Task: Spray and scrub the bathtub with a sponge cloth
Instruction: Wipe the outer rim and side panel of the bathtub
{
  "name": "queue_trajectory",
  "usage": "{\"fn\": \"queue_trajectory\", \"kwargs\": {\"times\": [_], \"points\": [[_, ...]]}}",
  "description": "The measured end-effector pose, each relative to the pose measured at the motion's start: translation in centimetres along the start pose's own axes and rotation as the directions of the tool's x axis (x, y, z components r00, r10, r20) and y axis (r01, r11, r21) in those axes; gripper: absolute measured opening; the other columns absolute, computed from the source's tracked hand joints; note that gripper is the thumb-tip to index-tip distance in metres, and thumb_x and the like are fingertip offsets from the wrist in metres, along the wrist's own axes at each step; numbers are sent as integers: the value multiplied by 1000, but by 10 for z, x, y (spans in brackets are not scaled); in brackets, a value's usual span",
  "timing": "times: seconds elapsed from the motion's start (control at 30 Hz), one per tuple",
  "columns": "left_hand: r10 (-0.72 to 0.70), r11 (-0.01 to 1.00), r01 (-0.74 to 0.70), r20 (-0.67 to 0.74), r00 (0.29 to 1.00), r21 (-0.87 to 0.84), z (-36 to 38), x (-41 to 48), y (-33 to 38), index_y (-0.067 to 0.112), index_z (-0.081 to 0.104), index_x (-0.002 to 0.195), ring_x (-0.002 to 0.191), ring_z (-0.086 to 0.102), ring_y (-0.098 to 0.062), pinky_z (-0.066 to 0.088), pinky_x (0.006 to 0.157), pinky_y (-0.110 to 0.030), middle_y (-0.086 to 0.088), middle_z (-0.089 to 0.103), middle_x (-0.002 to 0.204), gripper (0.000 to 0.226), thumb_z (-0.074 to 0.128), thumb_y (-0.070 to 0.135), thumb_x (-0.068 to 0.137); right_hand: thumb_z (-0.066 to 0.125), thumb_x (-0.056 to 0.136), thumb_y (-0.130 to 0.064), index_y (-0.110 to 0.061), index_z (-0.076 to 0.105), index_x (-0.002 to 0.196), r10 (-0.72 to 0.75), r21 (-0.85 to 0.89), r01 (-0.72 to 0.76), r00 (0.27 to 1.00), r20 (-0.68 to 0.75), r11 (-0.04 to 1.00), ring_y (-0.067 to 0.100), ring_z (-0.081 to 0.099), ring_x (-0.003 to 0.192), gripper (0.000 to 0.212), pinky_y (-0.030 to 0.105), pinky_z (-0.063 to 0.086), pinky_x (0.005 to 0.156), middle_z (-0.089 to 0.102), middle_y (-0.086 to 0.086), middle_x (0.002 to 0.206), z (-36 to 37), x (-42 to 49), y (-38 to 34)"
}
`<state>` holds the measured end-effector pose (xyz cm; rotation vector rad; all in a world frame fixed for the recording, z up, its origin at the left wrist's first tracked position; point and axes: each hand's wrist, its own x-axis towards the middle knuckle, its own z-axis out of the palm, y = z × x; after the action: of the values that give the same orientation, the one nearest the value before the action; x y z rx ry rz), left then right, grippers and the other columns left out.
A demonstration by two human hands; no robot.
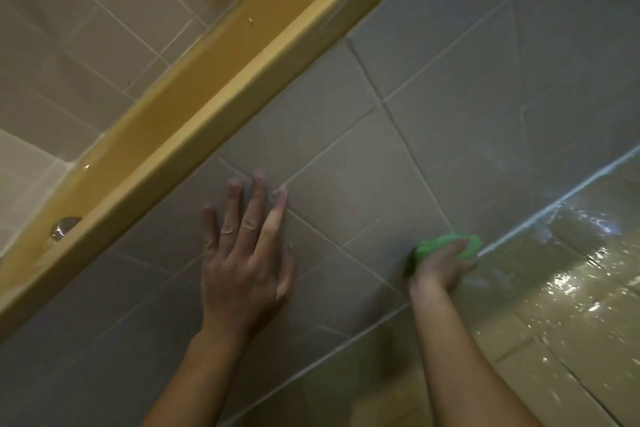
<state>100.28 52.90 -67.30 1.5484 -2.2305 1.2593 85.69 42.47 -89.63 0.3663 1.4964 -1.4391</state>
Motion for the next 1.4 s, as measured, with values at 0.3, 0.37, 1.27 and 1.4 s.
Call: {"fn": "queue_trajectory", "kwargs": {"times": [0.3,0.37,1.27,1.4], "points": [[-106,992,93,-173,979,-85,13,0,-12,8,35,159,161,9,-21,5,131,-44,-2,14,172,65,55,12,97,42,108,-40,-7,48,147,-910,108,928,318,264,356,34,35,150,52,59,32,118,40,21,158,20,-161,-30],[-117,992,103,-200,973,-79,15,-2,-12,10,36,159,161,10,-22,5,130,-45,-1,11,173,62,53,14,99,41,108,-43,-9,47,146,-935,106,960,223,276,260,34,35,151,52,60,31,119,42,22,157,17,-151,-16],[-162,981,132,-224,961,-146,14,14,0,13,38,160,161,8,-16,0,130,-45,0,21,169,60,51,22,101,45,106,-38,-6,41,152,-946,114,956,240,219,269,30,38,150,56,47,29,123,42,17,159,23,-153,-67],[-237,961,178,-303,923,-211,12,30,8,11,42,158,160,12,-17,1,128,-47,-2,27,168,53,47,19,106,41,108,-42,-11,37,151,-931,150,988,-20,364,37,39,28,153,53,60,24,122,33,19,161,11,-145,-19]]}}
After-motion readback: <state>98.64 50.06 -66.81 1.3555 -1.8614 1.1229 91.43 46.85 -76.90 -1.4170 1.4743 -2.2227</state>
